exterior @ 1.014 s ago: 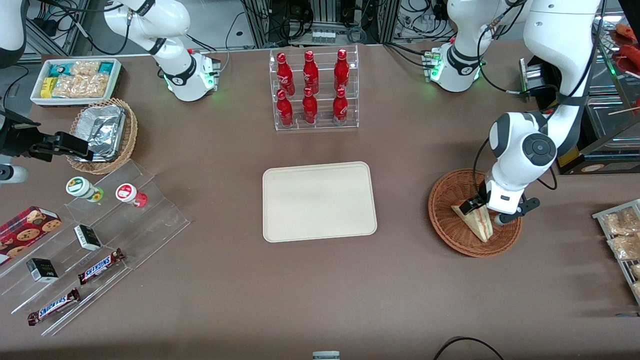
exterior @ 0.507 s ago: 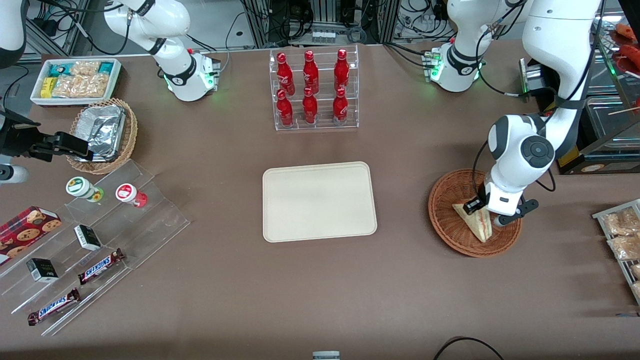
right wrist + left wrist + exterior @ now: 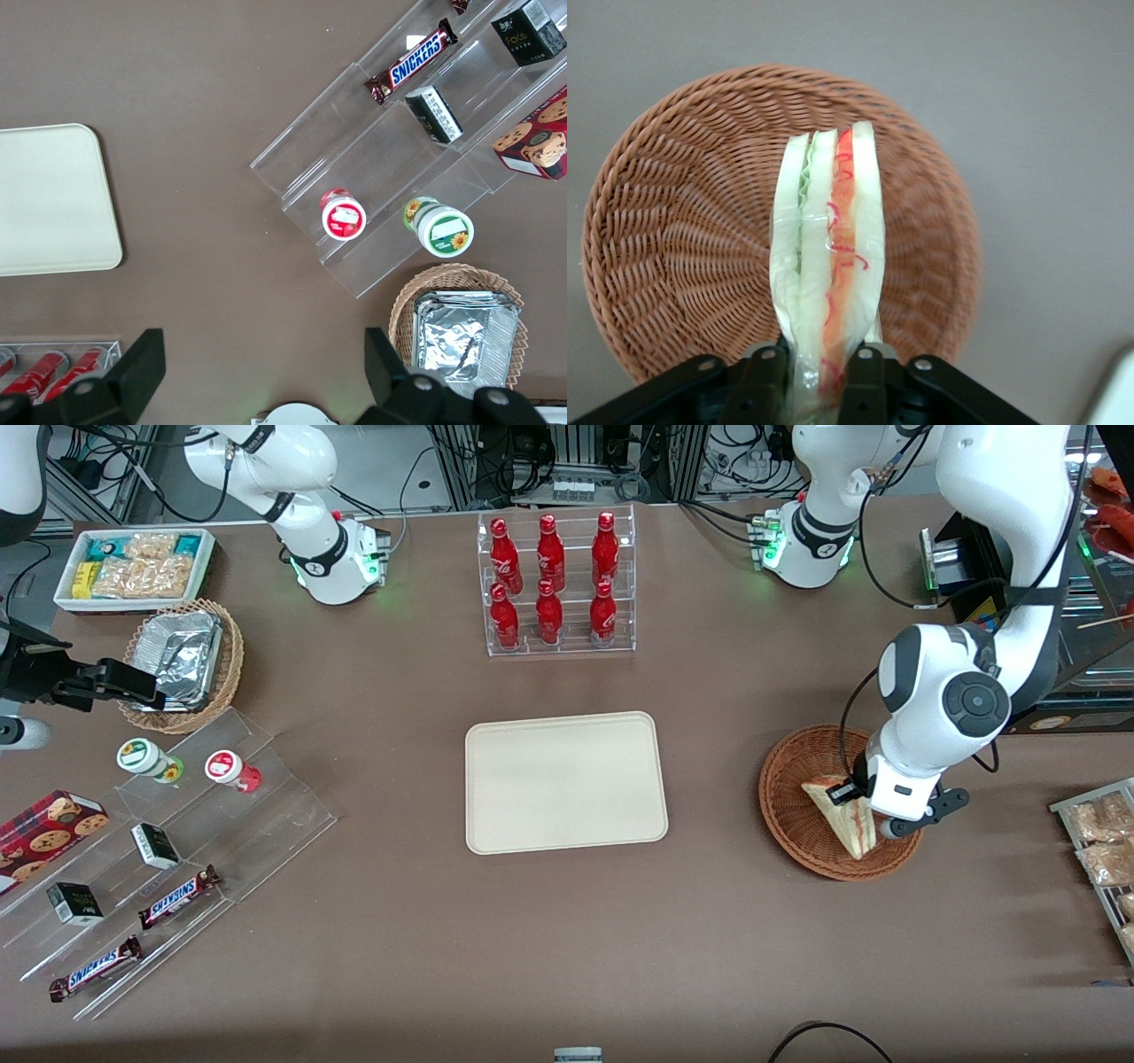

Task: Place sandwich from basket to tray
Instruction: 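Close the left gripper on the sandwich's edge, then lift the sandwich out of the basket and carry it over the tray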

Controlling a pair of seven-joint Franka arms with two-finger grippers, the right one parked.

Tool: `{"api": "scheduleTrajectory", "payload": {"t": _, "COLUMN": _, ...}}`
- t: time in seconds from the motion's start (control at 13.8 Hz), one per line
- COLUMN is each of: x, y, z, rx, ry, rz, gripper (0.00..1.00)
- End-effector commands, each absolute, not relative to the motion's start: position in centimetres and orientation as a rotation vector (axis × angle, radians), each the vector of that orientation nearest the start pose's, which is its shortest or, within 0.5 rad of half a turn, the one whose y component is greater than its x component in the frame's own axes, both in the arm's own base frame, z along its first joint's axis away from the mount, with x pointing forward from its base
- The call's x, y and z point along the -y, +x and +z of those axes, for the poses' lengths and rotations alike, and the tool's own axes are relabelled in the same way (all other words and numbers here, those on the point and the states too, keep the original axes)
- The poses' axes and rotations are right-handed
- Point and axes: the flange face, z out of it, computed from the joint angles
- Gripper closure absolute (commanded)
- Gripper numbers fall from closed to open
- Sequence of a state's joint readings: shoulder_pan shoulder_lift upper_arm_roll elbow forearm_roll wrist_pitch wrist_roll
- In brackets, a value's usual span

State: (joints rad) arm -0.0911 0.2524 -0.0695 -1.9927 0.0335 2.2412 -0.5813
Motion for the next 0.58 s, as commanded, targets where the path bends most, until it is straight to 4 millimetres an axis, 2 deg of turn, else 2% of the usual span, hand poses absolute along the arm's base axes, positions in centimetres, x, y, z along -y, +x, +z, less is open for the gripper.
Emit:
{"api": "scheduleTrajectory", "payload": {"t": 0.0, "x": 13.1, "y": 60.0, "z": 38.5, "rx": 0.547, "ry": -3.079, "rz": 0.005, "gripper": 1.00}}
{"api": "scheduleTrajectory", "payload": {"t": 0.22, "x": 19.4, "y": 60.1, "z": 42.3, "rx": 0.401, "ry": -3.112, "rz": 0.056, "gripper": 1.00}}
{"api": "scheduleTrajectory", "payload": {"t": 0.29, "x": 21.5, "y": 59.7, "z": 42.8, "rx": 0.372, "ry": -3.121, "rz": 0.046, "gripper": 1.00}}
{"api": "scheduleTrajectory", "payload": {"t": 0.36, "x": 24.5, "y": 59.0, "z": 43.3, "rx": 0.344, "ry": -3.129, "rz": 0.029, "gripper": 1.00}}
{"api": "scheduleTrajectory", "payload": {"t": 0.51, "x": 29.2, "y": 58.5, "z": 43.1, "rx": 0.284, "ry": -3.148, "rz": 0.025, "gripper": 1.00}}
